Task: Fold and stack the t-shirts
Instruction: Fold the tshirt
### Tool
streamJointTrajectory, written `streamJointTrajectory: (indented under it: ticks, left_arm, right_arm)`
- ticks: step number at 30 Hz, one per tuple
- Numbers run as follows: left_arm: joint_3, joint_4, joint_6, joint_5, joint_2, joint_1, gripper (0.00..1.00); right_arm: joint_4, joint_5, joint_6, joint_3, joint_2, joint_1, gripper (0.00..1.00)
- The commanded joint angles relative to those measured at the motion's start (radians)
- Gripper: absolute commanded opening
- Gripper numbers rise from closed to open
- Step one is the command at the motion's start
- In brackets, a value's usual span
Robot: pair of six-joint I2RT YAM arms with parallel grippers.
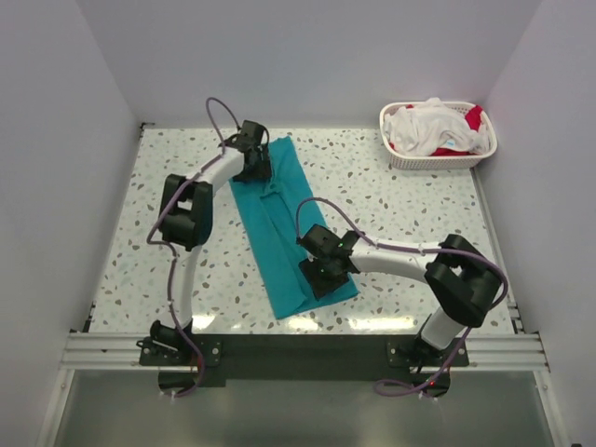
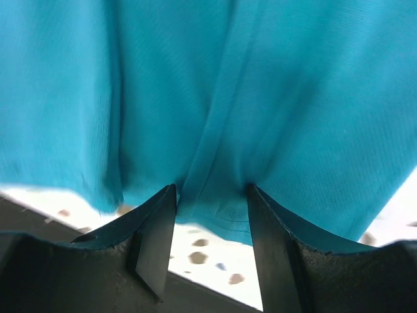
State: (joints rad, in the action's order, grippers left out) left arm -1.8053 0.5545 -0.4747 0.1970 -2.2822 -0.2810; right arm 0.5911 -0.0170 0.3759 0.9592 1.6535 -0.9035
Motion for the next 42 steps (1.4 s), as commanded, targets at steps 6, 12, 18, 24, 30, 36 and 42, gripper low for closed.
streamJointTrajectory:
  ticks: [6, 12, 18, 24, 30, 36, 42]
  left_arm:
    - [-0.334, 0.044, 0.076, -0.057, -0.253, -0.096, 0.77]
    - [-0.365, 0.036, 0.093, -0.073, -0.156, -0.096, 0.90]
    - [-0.249, 0.082, 0.033, -0.010, 0.093, -0.096, 1.00]
    - [0.192, 0.067, -0.062, -0.025, 0.432, -0.109, 1.00]
    - [0.686, 0.059, -0.116, -0.042, 0.728, -0.210, 0.99]
    - [1.027, 0.070, -0.267, -0.119, 0.935, -0.383, 0.94]
    - [1.127, 0.055, -0.403, -0.163, 1.020, -0.529, 0.88]
  right_arm:
    - [-0.011, -0.064, 0.133, -0.022, -0.021, -0.023, 0.53]
    - [0.108, 0.015, 0.121, 0.113, -0.115, -0.021, 0.65]
    - [0.225, 0.141, 0.135, 0.130, -0.218, 0.084, 0.72]
    - [0.153, 0.060, 0.144, -0.062, -0.348, 0.221, 0.69]
    - [0.027, -0.049, 0.172, -0.181, -0.344, 0.247, 0.61]
    - [-0.030, -0.077, 0.181, -0.229, -0.302, 0.250, 0.53]
    - [-0.053, -0.104, 0.189, -0.275, -0.268, 0.250, 0.50]
